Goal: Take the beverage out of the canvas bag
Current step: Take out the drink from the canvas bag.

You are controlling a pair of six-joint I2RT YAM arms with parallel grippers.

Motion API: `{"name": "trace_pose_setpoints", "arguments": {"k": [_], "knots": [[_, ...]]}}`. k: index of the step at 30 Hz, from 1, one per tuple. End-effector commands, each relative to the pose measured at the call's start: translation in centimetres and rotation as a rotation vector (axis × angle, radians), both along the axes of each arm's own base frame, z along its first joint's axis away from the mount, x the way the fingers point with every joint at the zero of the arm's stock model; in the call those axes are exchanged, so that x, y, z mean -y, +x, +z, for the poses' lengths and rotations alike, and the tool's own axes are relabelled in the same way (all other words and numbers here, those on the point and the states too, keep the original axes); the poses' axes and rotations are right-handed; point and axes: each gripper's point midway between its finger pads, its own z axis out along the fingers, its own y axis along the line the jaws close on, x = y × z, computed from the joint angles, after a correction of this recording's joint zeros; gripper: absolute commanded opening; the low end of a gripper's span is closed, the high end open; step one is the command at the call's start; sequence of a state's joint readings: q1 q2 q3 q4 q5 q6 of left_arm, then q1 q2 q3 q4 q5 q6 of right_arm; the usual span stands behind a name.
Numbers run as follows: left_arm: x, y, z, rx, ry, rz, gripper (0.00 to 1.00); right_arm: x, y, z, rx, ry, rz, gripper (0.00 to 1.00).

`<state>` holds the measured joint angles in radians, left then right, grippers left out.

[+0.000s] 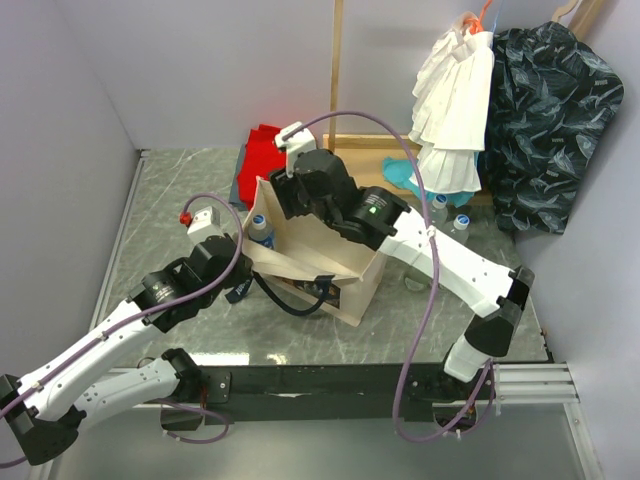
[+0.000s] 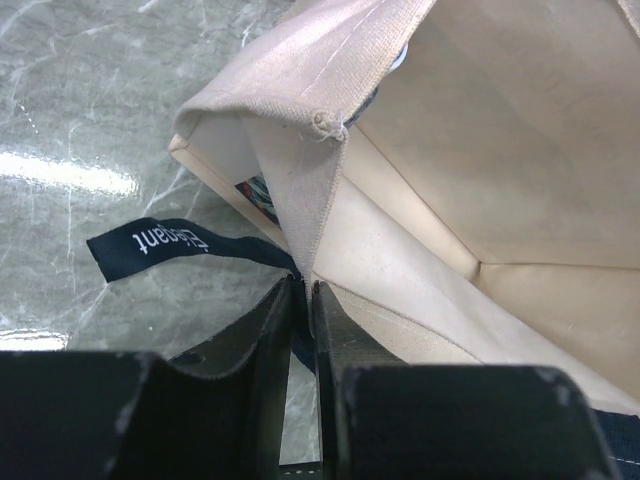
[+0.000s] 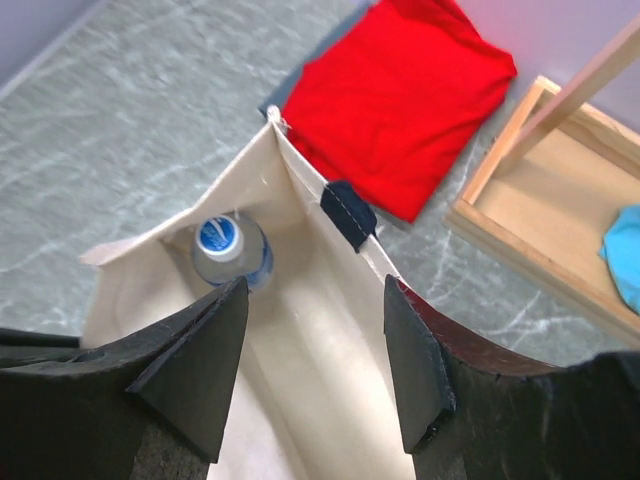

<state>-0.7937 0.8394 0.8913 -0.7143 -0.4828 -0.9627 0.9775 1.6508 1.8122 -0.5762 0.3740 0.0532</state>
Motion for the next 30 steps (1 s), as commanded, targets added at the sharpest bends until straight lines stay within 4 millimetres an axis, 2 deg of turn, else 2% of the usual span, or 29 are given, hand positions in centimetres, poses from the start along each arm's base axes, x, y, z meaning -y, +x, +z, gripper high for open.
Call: {"name": "trace_pose_setpoints", "arguments": {"k": [1,8,15,21,30], "knots": [[0.1,0.0,0.4,0.016,-0.006,-0.010,0.19,-1.5,-1.2,0.4,-0.014,0.039,0.079,0.64],[0.0,0.0,0.0,0.007,0.001,-0.005,0.19,-4.4,-2.6,-3.2,-0.102,0.041,0.181,0.64],[-0.2,0.0,0.1,0.011,0.007,-0.004,0.20,-6.2,-2.4,-6.3,-0.156,0.022,0.216,0.64],[-0.1,0.0,-0.2,0.005,0.008,-0.005,0.19,-7.3,-2.0,-7.9,-0.169,0.006,0.231,0.64],[0.0,-0.1,-0.1,0.007,0.001,-0.006,0.19,-8.3,-1.1,-9.2,-0.164,-0.035,0.246,0.64]]}}
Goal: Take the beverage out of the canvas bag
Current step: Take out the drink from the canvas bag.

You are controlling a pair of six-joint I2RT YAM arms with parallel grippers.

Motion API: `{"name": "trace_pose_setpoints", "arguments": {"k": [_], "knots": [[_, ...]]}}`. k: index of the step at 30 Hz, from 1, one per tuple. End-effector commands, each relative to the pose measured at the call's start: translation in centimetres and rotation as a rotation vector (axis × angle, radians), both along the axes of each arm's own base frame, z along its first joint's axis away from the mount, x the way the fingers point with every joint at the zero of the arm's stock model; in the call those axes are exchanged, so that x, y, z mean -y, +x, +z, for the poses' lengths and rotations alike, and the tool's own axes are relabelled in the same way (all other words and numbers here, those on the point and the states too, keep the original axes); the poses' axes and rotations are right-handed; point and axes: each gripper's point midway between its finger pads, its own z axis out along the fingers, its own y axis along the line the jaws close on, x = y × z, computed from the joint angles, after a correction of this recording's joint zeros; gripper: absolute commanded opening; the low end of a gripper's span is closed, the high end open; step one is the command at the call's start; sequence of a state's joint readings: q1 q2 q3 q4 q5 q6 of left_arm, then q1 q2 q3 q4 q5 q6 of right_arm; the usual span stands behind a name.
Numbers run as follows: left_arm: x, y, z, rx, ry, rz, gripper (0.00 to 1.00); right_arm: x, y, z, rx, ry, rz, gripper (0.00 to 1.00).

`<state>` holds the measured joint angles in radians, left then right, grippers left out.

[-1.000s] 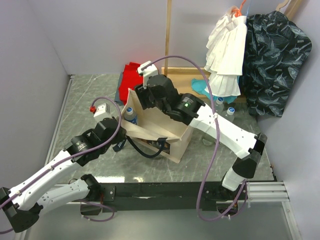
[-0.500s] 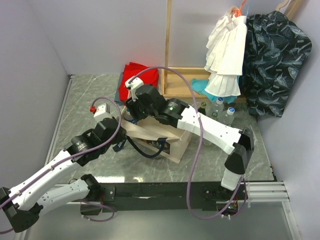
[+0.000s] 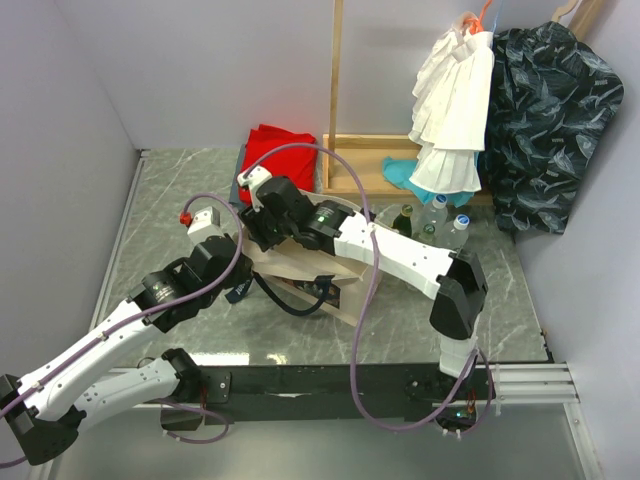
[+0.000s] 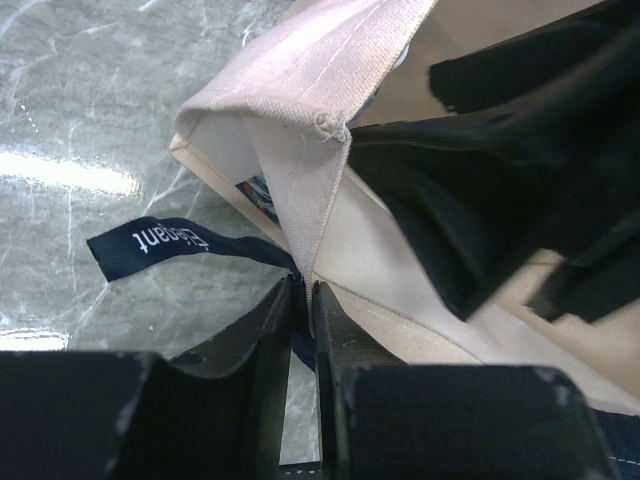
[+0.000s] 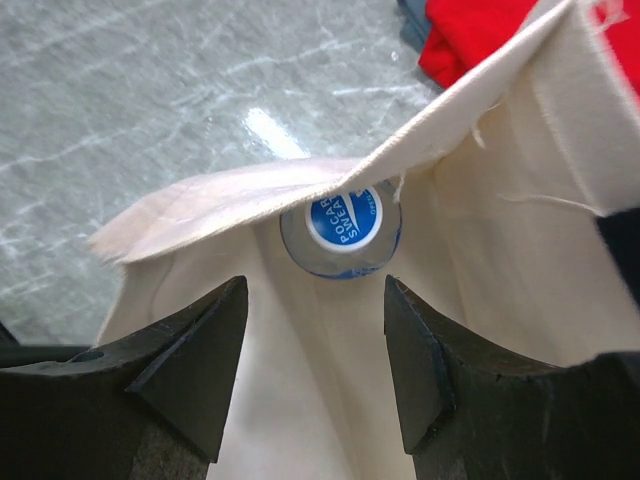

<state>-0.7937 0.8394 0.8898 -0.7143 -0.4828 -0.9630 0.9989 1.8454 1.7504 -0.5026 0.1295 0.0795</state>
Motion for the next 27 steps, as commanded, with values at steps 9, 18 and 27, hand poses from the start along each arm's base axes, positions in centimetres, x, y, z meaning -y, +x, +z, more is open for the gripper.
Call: {"name": "trace_pose_setpoints", "arguments": {"k": [9,18,27], "knots": [[-0.1,0.0,0.1,0.009,0.003,-0.003,0.19,-1.9,1.6,2.7,0.073,0.044,0.024,0.64],[0.1,0.1,0.2,0.010,0.000,-0.008,0.20,0.5,1.7,6.0,0.119,0.026,-0.022,0.65],[0.2,-0.1,0.0,0.009,-0.005,-0.014,0.20,8.4,-1.7,11.7,0.196,0.121,-0.124,0.74]]}}
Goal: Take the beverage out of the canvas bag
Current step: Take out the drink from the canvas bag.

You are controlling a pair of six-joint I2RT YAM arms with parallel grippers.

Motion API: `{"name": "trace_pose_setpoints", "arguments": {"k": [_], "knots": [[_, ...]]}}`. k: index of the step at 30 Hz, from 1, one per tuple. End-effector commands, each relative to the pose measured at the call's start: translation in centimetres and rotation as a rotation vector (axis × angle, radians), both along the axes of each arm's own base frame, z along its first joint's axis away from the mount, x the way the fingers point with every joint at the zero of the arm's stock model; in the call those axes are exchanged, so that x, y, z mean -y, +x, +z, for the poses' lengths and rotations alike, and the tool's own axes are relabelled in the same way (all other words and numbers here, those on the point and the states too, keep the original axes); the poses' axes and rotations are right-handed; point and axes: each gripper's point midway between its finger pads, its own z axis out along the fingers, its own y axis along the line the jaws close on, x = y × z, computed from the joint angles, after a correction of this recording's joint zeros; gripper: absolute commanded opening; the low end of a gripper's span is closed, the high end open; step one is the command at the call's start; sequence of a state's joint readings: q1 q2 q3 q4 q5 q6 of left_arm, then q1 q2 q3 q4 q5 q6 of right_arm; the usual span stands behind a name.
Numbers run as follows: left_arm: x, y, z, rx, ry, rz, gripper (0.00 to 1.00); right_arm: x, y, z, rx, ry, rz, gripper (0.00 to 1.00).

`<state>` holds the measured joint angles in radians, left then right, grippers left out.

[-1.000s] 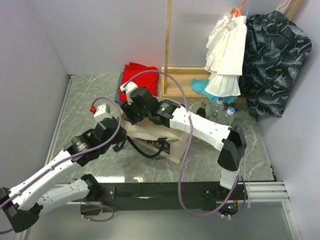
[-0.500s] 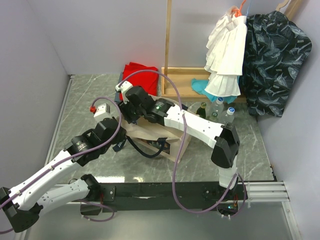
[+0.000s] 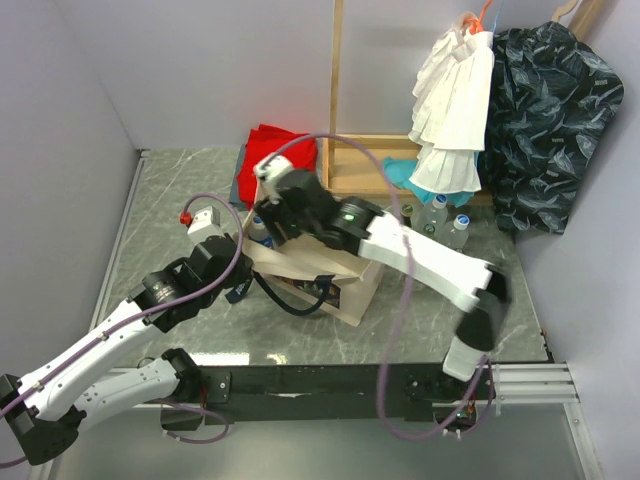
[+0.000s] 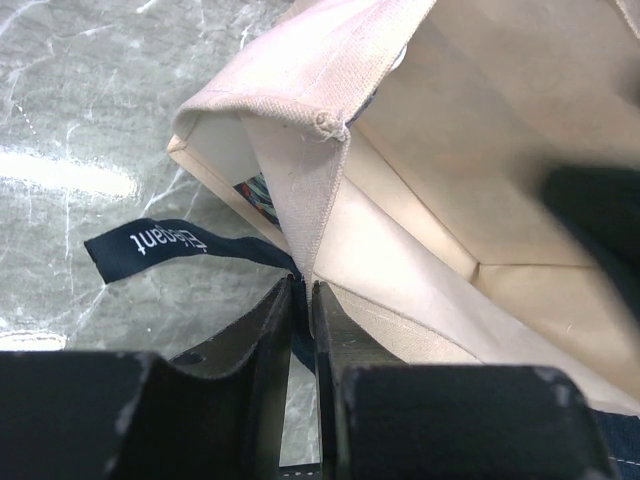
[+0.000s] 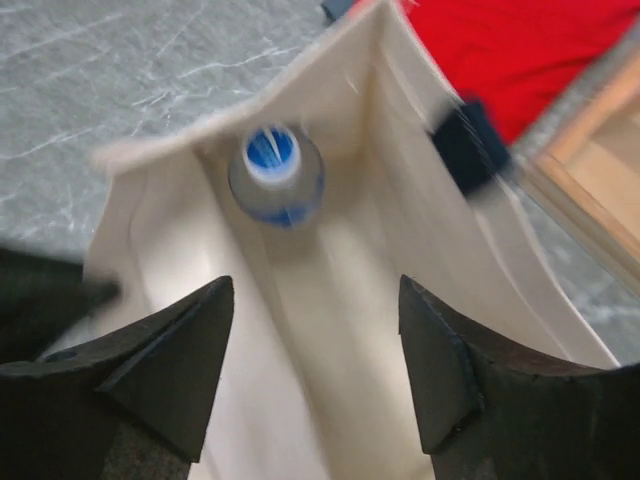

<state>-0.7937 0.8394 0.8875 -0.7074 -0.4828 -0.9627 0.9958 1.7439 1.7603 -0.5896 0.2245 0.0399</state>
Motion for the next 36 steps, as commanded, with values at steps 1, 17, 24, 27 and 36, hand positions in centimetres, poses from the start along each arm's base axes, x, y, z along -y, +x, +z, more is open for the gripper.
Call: {"name": "trace_pose_setpoints", "arguments": {"k": [1,17,24,27,36], "knots": [[0.1,-0.1,0.0,0.008,-0.005,-0.015,0.19,5.2,-2.2,7.7,0.116,0.158,-0.049,0.75],[0.1,-0.2,0.2,0.011,0.006,-0.024,0.21,5.9,-3.1,7.8,0.077,0.165,-0.052,0.74],[0.2,0.1,0.5,0.013,0.009,-0.021,0.22,6.2,-3.2,8.2,0.091,0.177,-0.054,0.75],[0.5,0.3,0.5,0.012,0.013,-0.025,0.22,6.3,-3.1,8.0,0.092,0.166,-0.060,0.75],[0.7,0.5,0.1,0.000,0.021,-0.029,0.20,5.8,-2.8,7.2,0.090,0.158,-0.054,0.75]]}}
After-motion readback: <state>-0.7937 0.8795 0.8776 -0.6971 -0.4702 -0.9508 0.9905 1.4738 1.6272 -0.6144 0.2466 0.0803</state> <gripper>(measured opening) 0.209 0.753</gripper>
